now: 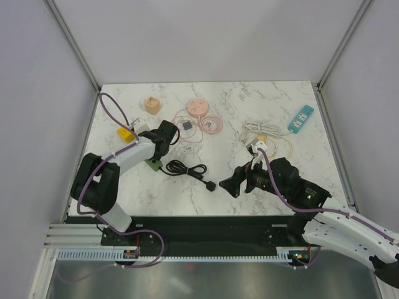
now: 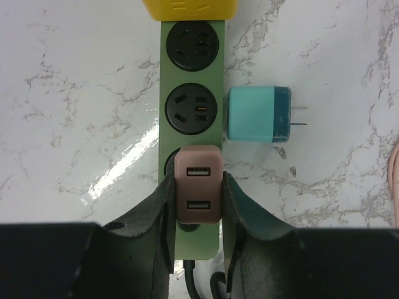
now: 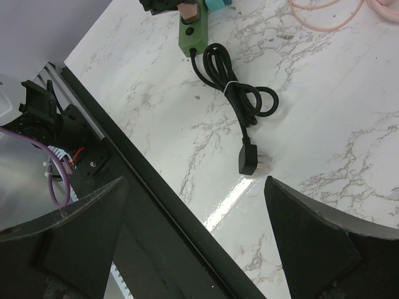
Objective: Insert the plug
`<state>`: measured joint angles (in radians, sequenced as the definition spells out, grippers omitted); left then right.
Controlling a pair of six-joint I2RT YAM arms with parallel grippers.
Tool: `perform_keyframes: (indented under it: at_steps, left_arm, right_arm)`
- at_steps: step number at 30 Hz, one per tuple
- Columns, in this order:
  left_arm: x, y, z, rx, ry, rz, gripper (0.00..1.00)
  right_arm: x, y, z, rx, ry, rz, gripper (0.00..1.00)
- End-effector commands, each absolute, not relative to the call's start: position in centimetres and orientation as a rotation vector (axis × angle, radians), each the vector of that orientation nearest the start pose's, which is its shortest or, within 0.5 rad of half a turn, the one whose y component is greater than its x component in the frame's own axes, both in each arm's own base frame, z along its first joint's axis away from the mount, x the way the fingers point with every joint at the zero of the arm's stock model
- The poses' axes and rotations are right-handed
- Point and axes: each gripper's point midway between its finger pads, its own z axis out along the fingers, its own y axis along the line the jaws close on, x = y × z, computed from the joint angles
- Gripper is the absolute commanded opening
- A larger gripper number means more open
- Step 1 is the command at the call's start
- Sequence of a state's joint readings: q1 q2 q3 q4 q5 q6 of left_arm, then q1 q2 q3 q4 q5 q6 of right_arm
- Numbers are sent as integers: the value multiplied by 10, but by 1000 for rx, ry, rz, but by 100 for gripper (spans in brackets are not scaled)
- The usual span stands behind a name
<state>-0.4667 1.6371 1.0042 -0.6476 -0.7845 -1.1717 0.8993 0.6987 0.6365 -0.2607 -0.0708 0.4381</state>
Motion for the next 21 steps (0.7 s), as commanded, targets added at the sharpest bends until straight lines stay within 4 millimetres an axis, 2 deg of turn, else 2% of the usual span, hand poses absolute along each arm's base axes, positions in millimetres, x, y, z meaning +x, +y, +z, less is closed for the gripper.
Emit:
perform_keyframes:
  at_steps: [1, 5, 8, 9, 10, 11, 12, 14, 15, 21]
  left_arm:
    - [260, -82, -12, -1073, 2497, 406, 2]
    - [262, -82, -11, -1074, 2496, 408, 2]
    - [268, -83, 1, -1015, 2502, 394, 2]
    - [272, -84, 10, -999, 2490, 369, 12]
    - [277, -85, 19, -987, 2475, 348, 41]
    - [278, -84, 25, -974, 2465, 340, 54]
    - [280, -84, 32, -956, 2457, 329, 77]
    - [283, -82, 49, -952, 2423, 308, 97]
    - [285, -82, 57, -954, 2407, 293, 100]
    - [290, -73, 92, -931, 2338, 311, 99]
  right_arm:
    - [158, 243, 232, -502, 1889, 961, 98]
    - [156, 239, 236, -493, 1876, 966, 98]
    - [155, 236, 239, -492, 1868, 961, 98]
    - [154, 236, 239, -497, 1872, 958, 98]
    - [154, 235, 242, -495, 1865, 958, 98]
    - [154, 235, 244, -495, 1861, 963, 98]
    - [153, 234, 244, -494, 1862, 959, 98]
    - [154, 233, 246, -489, 1857, 957, 98]
    - [153, 233, 246, -489, 1854, 958, 98]
    - [153, 233, 248, -483, 1856, 966, 98]
